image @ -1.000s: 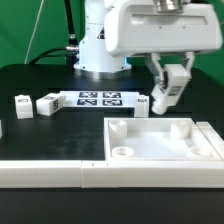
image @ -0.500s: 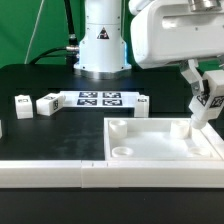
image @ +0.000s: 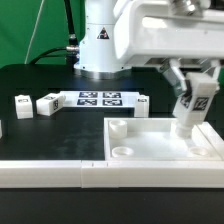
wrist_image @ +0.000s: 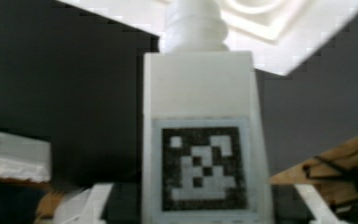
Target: Assemble one leg
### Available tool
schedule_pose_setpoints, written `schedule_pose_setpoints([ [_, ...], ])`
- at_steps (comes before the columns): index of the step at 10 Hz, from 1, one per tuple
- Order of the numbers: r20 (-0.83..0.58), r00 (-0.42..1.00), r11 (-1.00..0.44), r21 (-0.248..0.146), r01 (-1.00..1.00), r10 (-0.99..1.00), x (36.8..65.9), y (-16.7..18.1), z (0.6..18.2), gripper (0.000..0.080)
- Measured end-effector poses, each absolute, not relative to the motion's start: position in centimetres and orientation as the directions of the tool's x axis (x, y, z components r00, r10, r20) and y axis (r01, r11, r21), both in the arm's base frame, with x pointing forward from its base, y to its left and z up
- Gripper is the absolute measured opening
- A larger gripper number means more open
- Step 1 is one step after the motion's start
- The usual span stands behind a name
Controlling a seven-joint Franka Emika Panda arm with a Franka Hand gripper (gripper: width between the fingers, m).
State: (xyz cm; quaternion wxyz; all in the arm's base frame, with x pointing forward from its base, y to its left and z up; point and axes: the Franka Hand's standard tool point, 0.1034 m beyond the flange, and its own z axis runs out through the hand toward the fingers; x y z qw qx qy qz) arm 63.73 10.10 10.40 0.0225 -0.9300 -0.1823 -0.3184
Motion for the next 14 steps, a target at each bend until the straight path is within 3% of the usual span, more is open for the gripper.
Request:
schedule_pose_setpoints([
  [2, 0.611, 0.725, -0.932, 0.063, 0.357, 0.319, 65.0, 11.3, 11.1, 0.0291],
  [5, 0.614, 0.723, -0.931, 0.053, 0.362, 0.317, 65.7, 12.2, 10.5, 0.0291],
  [8, 0.616, 0.723, -0.932, 0.055, 0.358, 0.314, 64.9, 12.4, 9.3, 0.0291],
  [14, 0.602, 0.734, -0.933, 0.054, 0.356, 0.315, 64.1, 11.8, 8.6, 0.0291],
])
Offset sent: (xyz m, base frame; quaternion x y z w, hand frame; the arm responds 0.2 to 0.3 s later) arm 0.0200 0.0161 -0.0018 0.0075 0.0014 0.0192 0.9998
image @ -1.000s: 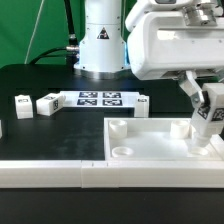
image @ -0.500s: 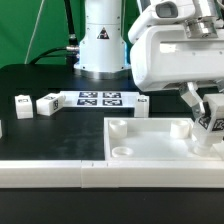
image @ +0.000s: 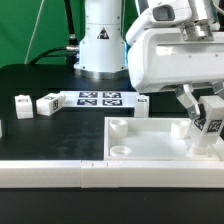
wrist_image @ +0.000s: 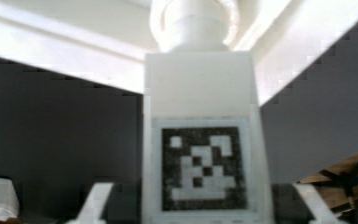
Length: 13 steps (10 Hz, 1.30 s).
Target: Assemble one leg
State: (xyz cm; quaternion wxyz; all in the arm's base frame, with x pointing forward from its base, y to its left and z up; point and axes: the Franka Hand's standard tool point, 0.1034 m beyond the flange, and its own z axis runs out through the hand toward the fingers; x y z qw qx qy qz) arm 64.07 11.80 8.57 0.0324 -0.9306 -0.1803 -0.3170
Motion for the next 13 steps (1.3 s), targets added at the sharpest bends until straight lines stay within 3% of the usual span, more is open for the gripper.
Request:
schedule_pose_setpoints([
  [4, 0.624, 0.721, -0.938, 0.059, 0.341, 0.301, 63.98, 11.79, 7.85, 0.0291],
  [9, 0.596, 0.754, -0.944, 0.022, 0.33, 0.278, 64.02, 11.56, 7.63, 0.0292],
  [10, 0.596, 0.754, -0.944, 0.022, 0.33, 0.278, 64.03, 11.55, 7.63, 0.0476],
  [11, 0.595, 0.754, -0.944, 0.022, 0.33, 0.278, 64.01, 11.54, 7.6, 0.0476],
  [12, 0.595, 0.754, -0.944, 0.022, 0.33, 0.278, 64.01, 11.54, 7.6, 0.0614],
  [13, 0.595, 0.754, -0.944, 0.022, 0.33, 0.278, 64.01, 11.53, 7.59, 0.0639],
])
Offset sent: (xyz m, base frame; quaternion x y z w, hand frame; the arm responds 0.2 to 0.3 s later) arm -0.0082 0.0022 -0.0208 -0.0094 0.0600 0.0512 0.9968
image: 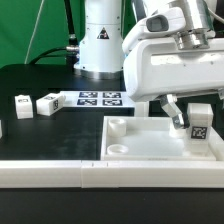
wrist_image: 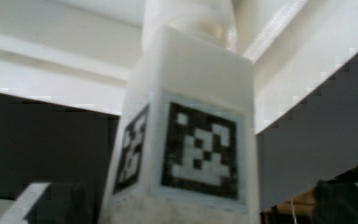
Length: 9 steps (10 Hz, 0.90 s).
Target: Assemble one leg
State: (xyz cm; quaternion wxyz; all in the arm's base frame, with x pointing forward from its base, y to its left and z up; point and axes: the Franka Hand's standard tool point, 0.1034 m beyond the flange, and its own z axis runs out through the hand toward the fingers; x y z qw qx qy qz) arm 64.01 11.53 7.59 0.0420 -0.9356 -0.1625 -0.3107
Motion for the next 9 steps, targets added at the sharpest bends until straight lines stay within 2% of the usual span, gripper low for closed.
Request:
schedule_pose_setpoints([
  [3, 0.585, 0.759, -0.942, 0.022, 0.336, 0.285, 64.0, 11.4, 7.6, 0.0648],
  [7, 0.571, 0.764, -0.939, 0.03, 0.344, 0.298, 64.6, 10.2, 11.2, 0.0649],
  [9, 0.575, 0.762, -0.939, 0.032, 0.344, 0.299, 64.7, 10.2, 11.5, 0.0649],
])
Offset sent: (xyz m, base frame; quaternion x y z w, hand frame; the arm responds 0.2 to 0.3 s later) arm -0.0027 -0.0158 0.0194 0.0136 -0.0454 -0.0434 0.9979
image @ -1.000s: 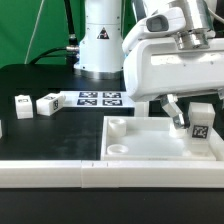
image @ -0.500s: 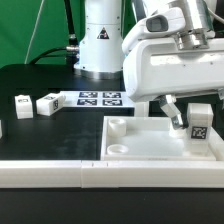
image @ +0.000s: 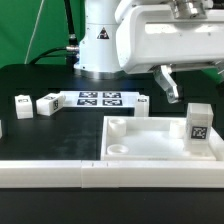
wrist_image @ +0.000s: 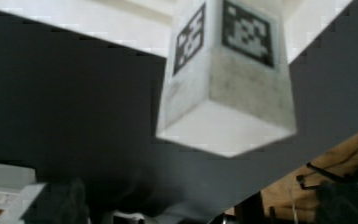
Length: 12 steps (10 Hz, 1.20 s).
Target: Assemble one leg
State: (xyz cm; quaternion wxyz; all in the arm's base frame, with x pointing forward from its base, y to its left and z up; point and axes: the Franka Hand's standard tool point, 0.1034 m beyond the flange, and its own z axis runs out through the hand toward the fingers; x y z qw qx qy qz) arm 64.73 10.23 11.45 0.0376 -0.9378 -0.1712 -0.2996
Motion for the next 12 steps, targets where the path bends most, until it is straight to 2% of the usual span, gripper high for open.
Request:
schedule_pose_setpoints([
  [4, 0.533, 0.794, -0.94, 0.003, 0.342, 0.291, 65.2, 10.0, 11.4, 0.0649],
  [6, 0.367, 0.898, -0.948, -0.105, 0.299, 0.242, 64.9, 11.5, 11.4, 0.0649],
  [9, 0.148, 0.954, -0.944, -0.168, 0.285, 0.262, 64.5, 11.7, 11.1, 0.0649],
  [10, 0.114, 0.956, -0.941, -0.18, 0.286, 0.269, 64.8, 11.5, 10.8, 0.0649],
  [11, 0.027, 0.959, -0.936, -0.211, 0.283, 0.283, 64.2, 11.4, 10.6, 0.0649],
  [12, 0.032, 0.959, -0.935, -0.212, 0.283, 0.283, 64.7, 11.6, 10.7, 0.0649],
])
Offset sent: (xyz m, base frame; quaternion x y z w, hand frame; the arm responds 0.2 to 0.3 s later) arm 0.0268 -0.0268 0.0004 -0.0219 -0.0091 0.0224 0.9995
